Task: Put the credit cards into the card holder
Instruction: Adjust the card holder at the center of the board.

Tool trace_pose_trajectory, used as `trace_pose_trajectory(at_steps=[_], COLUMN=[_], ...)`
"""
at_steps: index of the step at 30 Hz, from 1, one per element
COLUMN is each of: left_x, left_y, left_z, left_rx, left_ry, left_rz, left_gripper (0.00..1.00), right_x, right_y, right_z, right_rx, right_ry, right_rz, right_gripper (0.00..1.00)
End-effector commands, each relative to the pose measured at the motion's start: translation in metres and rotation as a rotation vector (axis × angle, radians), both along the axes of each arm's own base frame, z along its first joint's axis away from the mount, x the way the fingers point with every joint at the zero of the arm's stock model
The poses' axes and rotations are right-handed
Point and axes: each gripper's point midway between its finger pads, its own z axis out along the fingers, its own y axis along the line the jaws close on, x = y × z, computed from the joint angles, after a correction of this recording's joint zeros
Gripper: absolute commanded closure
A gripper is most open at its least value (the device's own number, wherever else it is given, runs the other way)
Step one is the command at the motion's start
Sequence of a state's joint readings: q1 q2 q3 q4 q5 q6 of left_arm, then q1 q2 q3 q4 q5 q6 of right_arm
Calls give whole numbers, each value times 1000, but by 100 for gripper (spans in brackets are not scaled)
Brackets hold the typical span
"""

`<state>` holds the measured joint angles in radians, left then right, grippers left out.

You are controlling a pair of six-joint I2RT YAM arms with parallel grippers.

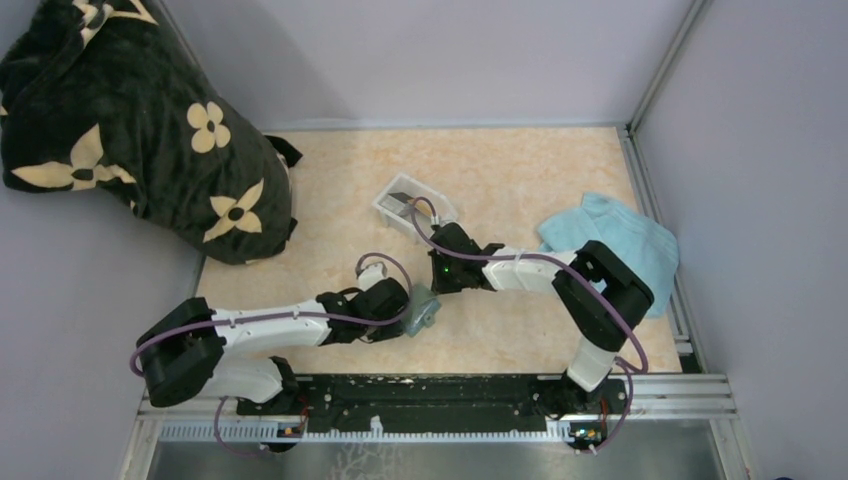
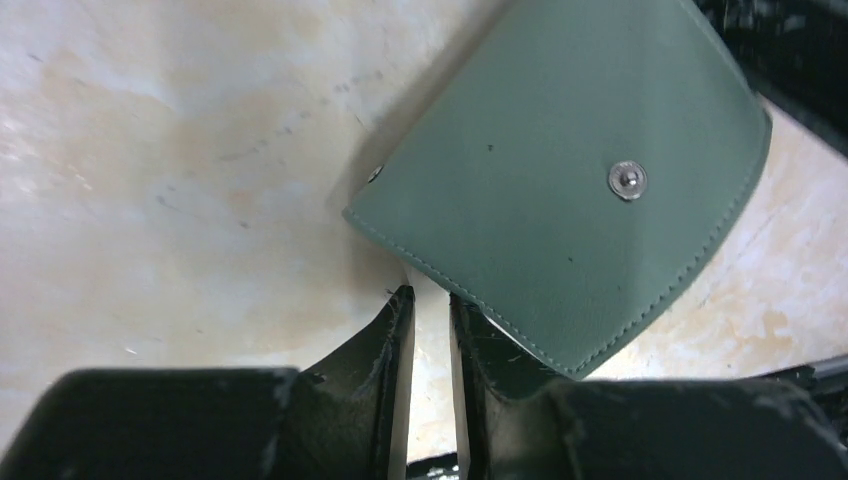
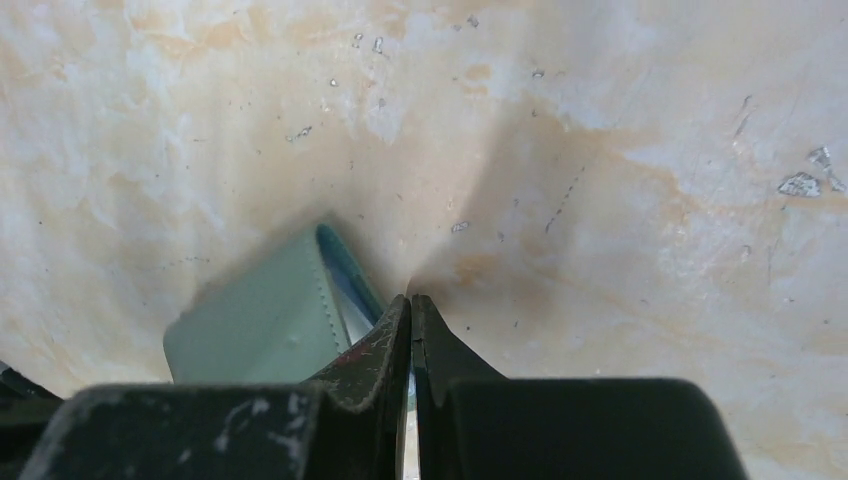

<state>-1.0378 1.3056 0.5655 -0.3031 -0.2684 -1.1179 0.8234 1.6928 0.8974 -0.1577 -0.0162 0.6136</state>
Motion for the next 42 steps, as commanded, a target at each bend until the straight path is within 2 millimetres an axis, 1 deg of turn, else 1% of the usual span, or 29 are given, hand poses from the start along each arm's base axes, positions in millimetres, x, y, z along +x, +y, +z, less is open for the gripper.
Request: trace_pose_trajectory(at_steps=[1, 3, 6, 8, 13, 15, 16, 18, 20, 24, 26, 28, 30, 32, 34, 35, 36, 37, 38, 39, 40, 41, 42], left_x=[-17, -24, -34, -40, -51, -55, -55, -58, -59, -55, -48, -34, -23, -13, -6, -3, 1, 4, 6, 10, 13, 16, 19], left_y=[-5, -9, -19, -27, -54, -63, -68, -69, -64, -48, -37, -21, -9, 1, 10, 14, 18, 20, 21, 21, 22, 24, 25], left_z=[-6, -8, -11, -12, -12, -7, 0, 12, 25, 60, 79, 96, 109, 119, 125, 127, 129, 130, 132, 134, 135, 136, 137], left_rx=[-7, -8, -28, -44, -53, -31, -23, -1, 11, -10, -26, -28, -44, -52, -46, -38, -31, -23, -17, -20, -19, -25, -34], left_ry=[24, 30, 36, 40, 52, 48, 37, 20, 13, -36, -86, -164, -238, -302, -349, -369, -387, -407, -427, -449, -468, -484, -499], left_rz=[-10, -28, -71, -102, -236, -283, -297, -312, -300, -251, -199, -128, -70, -29, 6, 20, 33, 42, 45, 50, 67, 92, 110], left_gripper=[74, 74, 74, 74, 75, 76, 76, 76, 76, 75, 75, 74, 73, 71, 69, 68, 65, 60, 54, 44, 30, 14, 2], right_x=[9, 15, 22, 28, 45, 49, 51, 51, 49, 38, 30, 22, 16, 8, 7, 7, 8, 10, 14, 17, 19, 19, 17], right_y=[-18, -25, -37, -44, -60, -63, -63, -63, -62, -59, -54, -47, -43, -40, -46, -50, -54, -59, -71, -81, -91, -98, -99], right_z=[-17, -17, -16, -15, -2, 6, 12, 21, 34, 53, 63, 78, 96, 120, 144, 152, 160, 165, 169, 175, 177, 177, 177], right_rx=[-100, -124, -143, -153, -178, -182, -176, -159, -125, -93, -70, -36, -14, -9, -10, -8, 2, 15, 15, 40, 67, 99, 135], right_ry=[2, -5, -10, -18, -53, -68, -79, -94, -109, -139, -162, -199, -255, -356, -470, -507, -541, -579, -620, -647, -670, -671, -666], right_rz=[-8, -25, -58, -82, -136, -149, -152, -162, -173, -188, -177, -164, -159, -147, -157, -155, -152, -172, -243, -316, -387, -441, -441], right_gripper=[94, 93, 88, 85, 77, 75, 73, 69, 65, 62, 60, 56, 53, 47, 42, 41, 35, 26, 17, 12, 11, 10, 10])
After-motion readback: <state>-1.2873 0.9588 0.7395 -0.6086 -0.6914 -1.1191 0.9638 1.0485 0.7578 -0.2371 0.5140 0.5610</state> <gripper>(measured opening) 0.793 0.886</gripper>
